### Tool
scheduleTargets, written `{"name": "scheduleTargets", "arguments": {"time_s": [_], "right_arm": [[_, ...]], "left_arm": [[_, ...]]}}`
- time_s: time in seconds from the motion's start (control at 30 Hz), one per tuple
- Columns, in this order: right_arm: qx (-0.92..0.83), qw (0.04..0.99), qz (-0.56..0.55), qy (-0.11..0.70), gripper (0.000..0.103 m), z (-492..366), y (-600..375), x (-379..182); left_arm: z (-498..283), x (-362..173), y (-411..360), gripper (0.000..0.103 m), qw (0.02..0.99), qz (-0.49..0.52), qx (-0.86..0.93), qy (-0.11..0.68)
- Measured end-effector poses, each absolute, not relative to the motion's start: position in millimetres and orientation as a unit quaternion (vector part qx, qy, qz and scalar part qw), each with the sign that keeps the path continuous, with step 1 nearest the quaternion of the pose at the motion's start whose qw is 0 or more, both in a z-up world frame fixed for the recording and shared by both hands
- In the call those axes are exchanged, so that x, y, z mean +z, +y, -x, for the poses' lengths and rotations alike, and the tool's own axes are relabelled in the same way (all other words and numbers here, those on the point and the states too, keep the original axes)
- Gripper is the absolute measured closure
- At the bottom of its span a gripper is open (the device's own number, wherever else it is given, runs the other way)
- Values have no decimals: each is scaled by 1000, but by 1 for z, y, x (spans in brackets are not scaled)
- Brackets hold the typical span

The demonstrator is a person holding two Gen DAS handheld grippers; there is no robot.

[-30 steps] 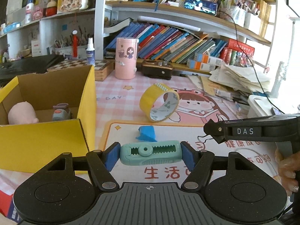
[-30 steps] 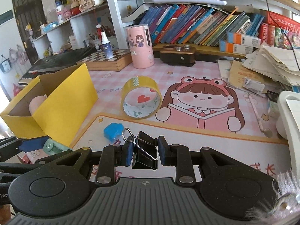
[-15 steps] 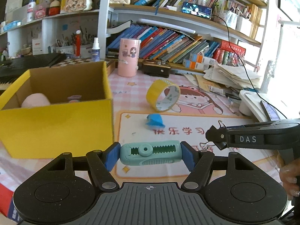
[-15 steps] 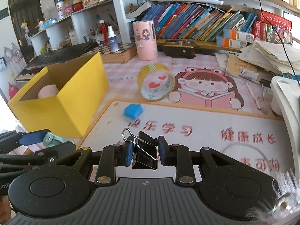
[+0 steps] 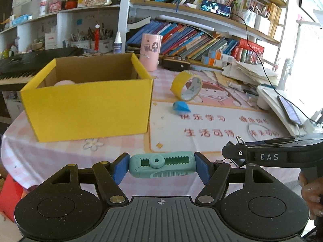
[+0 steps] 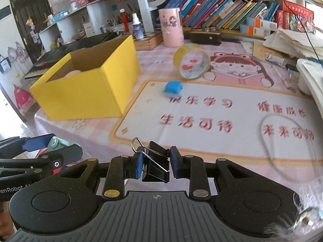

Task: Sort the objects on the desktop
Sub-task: 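Lift the eraser and binder clip and carry both over the yellow box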

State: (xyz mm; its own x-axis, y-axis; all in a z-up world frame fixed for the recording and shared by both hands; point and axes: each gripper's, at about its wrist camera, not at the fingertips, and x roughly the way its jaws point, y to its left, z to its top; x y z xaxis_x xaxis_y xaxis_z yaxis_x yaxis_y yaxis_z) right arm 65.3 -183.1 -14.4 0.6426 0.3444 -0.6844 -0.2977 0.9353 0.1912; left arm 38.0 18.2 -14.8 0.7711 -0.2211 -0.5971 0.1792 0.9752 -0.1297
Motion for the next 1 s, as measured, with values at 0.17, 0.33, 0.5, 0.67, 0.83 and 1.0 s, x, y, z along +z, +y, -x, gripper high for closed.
{"name": "scheduleTargets", "arguments": {"time_s": [0.17,0.33,0.5,0.67,0.83,1.0], "right_arm": [[192,896,-36,399,78,-49,-165,-23],[214,888,-33,406,78,-37,-144,-26],[239,883,-22,403,78,-32,-121,-24],[268,876,-1,400,78,-30,-98,-22],[294,871,23,393,78,-27,-79,-18],[303,868,33,391,78,-28,-69,-17]], "left_arm": [[-20,-17,34,33,939,29,-99,327],[-5,-18,52,33,940,29,-87,327],[7,-16,71,33,944,37,-64,321],[17,-14,90,33,948,50,-35,313],[22,-13,104,33,950,62,-15,305],[25,-13,110,33,951,68,-8,301]]}}
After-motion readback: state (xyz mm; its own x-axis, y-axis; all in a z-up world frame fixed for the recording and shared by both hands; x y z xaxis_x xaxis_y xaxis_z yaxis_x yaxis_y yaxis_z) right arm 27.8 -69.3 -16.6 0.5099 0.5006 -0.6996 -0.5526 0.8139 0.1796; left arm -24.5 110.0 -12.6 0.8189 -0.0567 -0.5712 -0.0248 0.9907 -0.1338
